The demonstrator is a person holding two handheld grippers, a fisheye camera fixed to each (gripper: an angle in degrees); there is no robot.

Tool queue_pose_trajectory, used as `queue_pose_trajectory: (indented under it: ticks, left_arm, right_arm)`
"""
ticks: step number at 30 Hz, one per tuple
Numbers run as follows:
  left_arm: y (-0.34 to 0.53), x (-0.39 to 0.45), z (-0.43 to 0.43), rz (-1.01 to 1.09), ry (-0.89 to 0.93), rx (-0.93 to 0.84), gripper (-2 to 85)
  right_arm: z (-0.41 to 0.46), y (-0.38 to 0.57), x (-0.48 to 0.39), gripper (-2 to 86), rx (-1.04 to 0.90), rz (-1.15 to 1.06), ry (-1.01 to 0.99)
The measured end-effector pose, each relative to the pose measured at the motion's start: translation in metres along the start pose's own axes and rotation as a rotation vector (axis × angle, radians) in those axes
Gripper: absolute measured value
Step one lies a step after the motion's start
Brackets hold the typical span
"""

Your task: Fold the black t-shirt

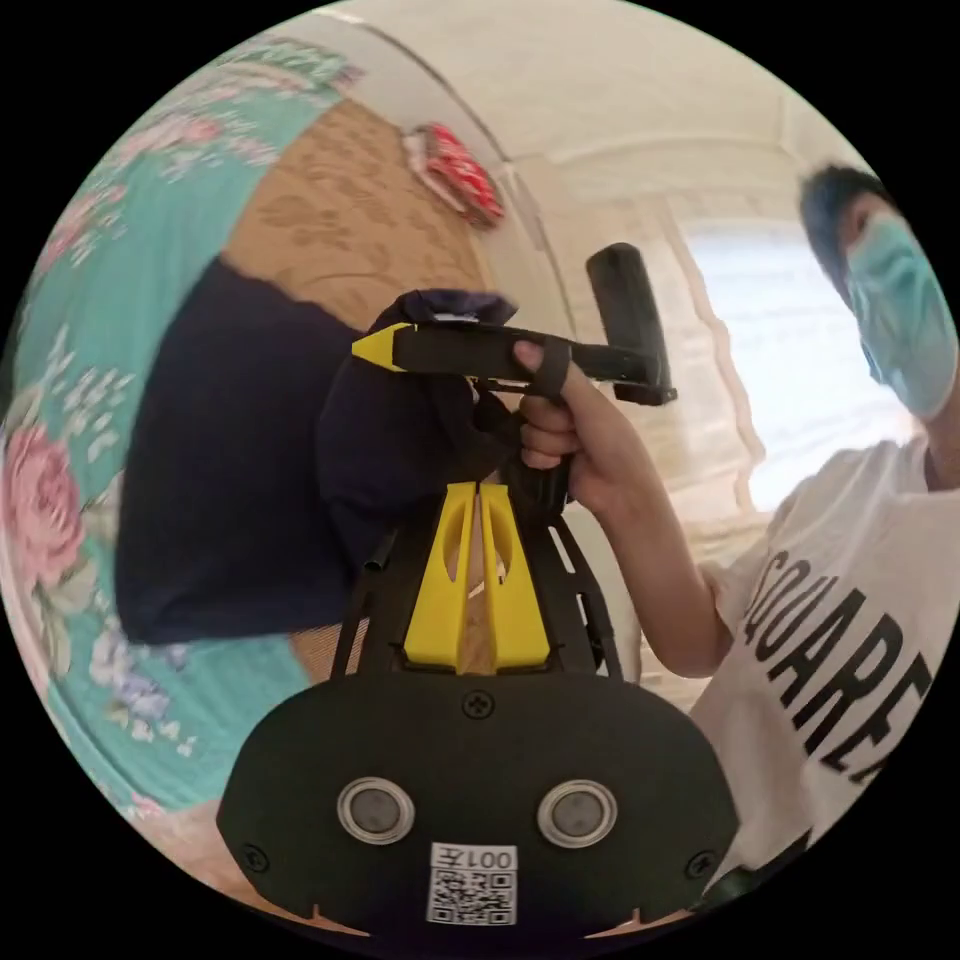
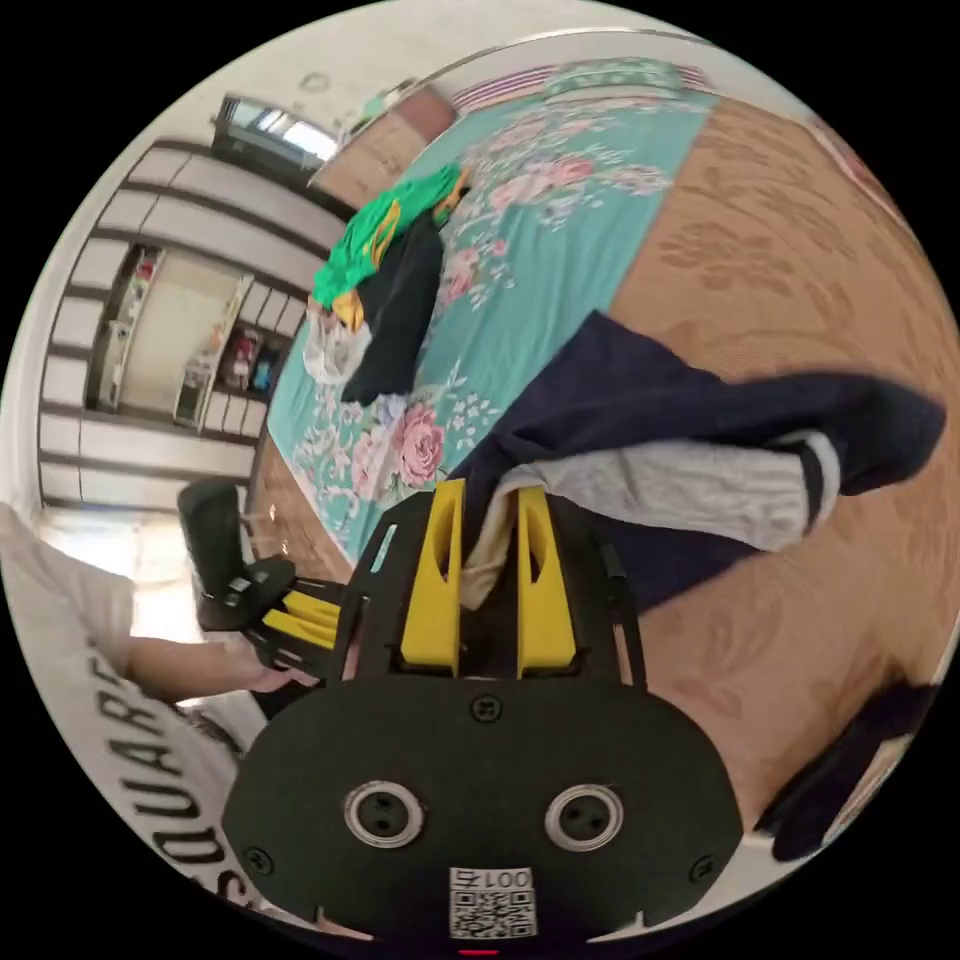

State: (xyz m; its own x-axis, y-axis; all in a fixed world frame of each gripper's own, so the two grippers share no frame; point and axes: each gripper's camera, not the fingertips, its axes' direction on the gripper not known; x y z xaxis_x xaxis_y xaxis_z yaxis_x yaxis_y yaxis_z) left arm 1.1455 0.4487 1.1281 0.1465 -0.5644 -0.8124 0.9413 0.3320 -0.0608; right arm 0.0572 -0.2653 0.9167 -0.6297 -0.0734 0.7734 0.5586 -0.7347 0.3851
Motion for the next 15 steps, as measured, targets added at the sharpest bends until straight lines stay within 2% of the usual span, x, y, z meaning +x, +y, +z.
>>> queue_pose_trajectory:
  ticks: [2,3,5,9,12,14,15]
  left_arm:
    - [0.009,-0.043,-0.031,-0.075,-0.106,-0.045,-0.9]
    - [0.017,-0.073,-0.048,-0.156,-0.137,-0.102,-0.9]
    - [0.028,-0.103,-0.074,-0.236,-0.089,-0.123,-0.9]
    - [0.036,-0.115,-0.123,-0.224,-0.009,-0.172,-0.9]
    - [0.030,-0.102,-0.158,-0.166,0.019,-0.130,-0.9]
    - [0.020,-0.087,-0.176,-0.086,0.014,-0.109,-0.8]
    - [0.012,-0.076,-0.183,-0.011,-0.019,-0.118,-0.7]
  right_arm:
    - [0.089,-0.022,-0.020,10.8,-0.120,0.016,-0.051]
    - [0.105,-0.023,-0.021,11.3,-0.141,0.045,-0.102]
    - [0.132,-0.008,-0.031,11.2,-0.080,0.157,-0.251]
    - [0.139,0.029,-0.051,9.7,-0.009,0.251,-0.261]
    - [0.124,0.055,-0.085,5.8,0.095,0.150,-0.087]
    - [0.115,0.064,-0.131,3.4,0.149,-0.007,0.321]
    - [0.117,0.065,-0.142,3.1,0.153,-0.042,0.435]
